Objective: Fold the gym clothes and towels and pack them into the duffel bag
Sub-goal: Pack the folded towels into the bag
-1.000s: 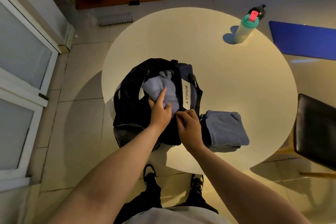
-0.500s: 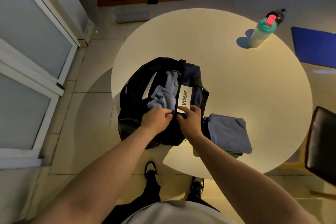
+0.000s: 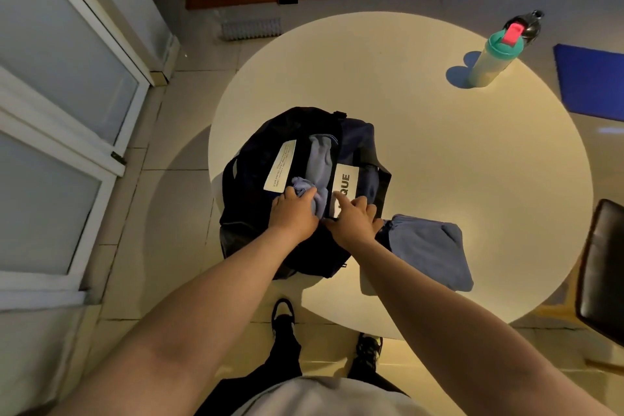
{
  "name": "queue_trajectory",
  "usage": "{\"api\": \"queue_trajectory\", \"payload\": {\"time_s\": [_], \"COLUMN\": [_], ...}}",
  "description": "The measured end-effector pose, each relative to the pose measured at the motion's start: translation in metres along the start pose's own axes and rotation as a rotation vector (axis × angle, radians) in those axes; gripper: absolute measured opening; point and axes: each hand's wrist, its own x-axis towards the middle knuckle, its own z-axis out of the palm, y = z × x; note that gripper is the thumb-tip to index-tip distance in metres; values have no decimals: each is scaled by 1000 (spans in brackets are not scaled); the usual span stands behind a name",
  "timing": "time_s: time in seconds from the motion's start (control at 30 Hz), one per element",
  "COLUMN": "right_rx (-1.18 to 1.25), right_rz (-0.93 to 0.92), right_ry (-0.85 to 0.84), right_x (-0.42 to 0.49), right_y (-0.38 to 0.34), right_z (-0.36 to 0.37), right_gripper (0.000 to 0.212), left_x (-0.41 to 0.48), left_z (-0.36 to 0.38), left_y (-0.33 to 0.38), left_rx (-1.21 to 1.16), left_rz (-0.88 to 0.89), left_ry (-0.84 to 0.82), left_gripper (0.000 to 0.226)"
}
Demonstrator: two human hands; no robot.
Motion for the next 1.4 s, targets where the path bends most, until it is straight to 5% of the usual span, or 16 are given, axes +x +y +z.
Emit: {"api": "queue_trajectory", "payload": {"time_s": [0.23,0.37,0.43,0.57,0.7,0.97,1.07,1.13,1.2,1.3,1.4], "right_rx": [-47,364,553,684,681,652,715,753,749,757,755], "right_rz": [-86,-103,-141,-128,-86,-71,-41,-46,-63,-63,-69], "right_ry": [70,206,233,320,402,403,380,327,302,270,256], "right_x": [2,0,-7,-20,-26,-33,-31,-29,-29,-28,-26], "right_y": [-2,4,10,21,26,36,36,35,36,37,38], "right_z": [11,11,7,3,10,7,7,7,6,7,14], "right_gripper": [40,28,30,25,24,25,25,26,25,23,25], "left_x": [-2,4,0,-3,2,22,12,4,-3,-7,-14], "left_z": [-12,-6,0,13,28,7,9,15,28,44,46], "left_y": [6,9,12,18,18,15,28,31,23,5,-5], "left_rx": [195,303,297,190,63,-74,-445,-655,-670,-404,-166], "left_rz": [41,-32,61,317,131,57,48,41,117,181,184], "left_ry": [-204,-210,-76,236,77,-274,-234,-243,-53,332,265], "left_gripper": [45,47,43,37,35,38,14,21,36,25,22]}}
